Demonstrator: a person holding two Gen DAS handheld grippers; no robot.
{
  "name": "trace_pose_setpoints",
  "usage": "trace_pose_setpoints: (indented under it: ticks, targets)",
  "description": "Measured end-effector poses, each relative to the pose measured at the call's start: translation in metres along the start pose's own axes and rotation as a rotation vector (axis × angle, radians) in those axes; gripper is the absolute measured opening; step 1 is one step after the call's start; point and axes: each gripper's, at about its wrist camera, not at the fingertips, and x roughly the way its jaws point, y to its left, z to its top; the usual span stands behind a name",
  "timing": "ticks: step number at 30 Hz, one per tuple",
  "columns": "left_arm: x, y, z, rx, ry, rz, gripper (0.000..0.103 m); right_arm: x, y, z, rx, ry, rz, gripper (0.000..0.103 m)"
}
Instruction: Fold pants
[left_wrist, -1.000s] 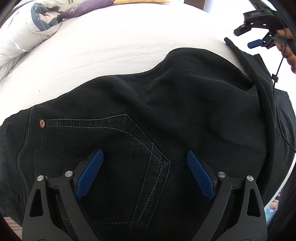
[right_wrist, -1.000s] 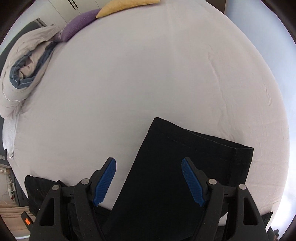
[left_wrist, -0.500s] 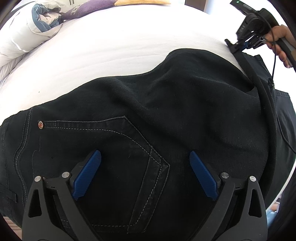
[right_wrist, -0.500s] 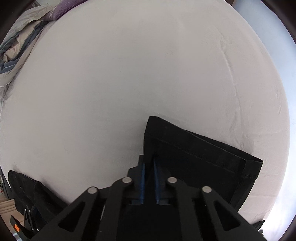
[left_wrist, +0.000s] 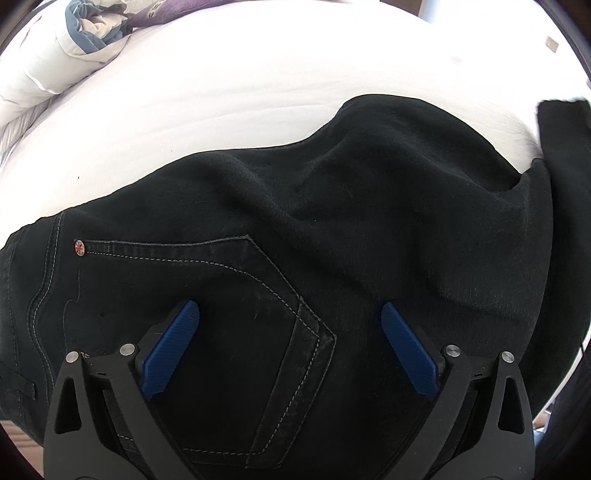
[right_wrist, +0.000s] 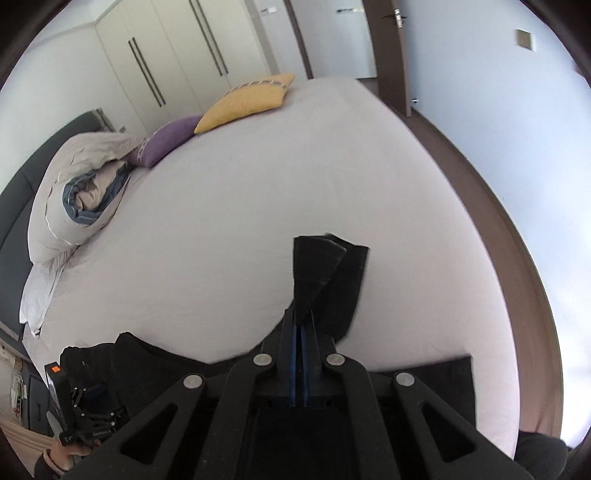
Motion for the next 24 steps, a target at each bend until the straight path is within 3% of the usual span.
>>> trace_pose_setpoints:
  ticks: [5,11,19,24]
  targets:
    - [0.003,-0.002,0.010,-0.010,0.033,0.012,0.103,-0.040,-0.056,-0.080,0.166,-0.009,-0.008,0.002]
    - [0.004,-0.004,0.021,-0.035,0.059,0.031,0.103,-0.032,-0.099,-0.149,0.330,0.070,0.036,0.002]
    - [0.000,-0.014,0.029,-0.071,0.069,0.075,0.103,-0.041,-0.120,-0.163,0.427,0.041,0.086,0.002]
    - [-0.002,-0.018,0.033,-0.073,0.077,0.084,0.103,-0.035,-0.140,-0.177,0.558,0.083,0.139,0.002]
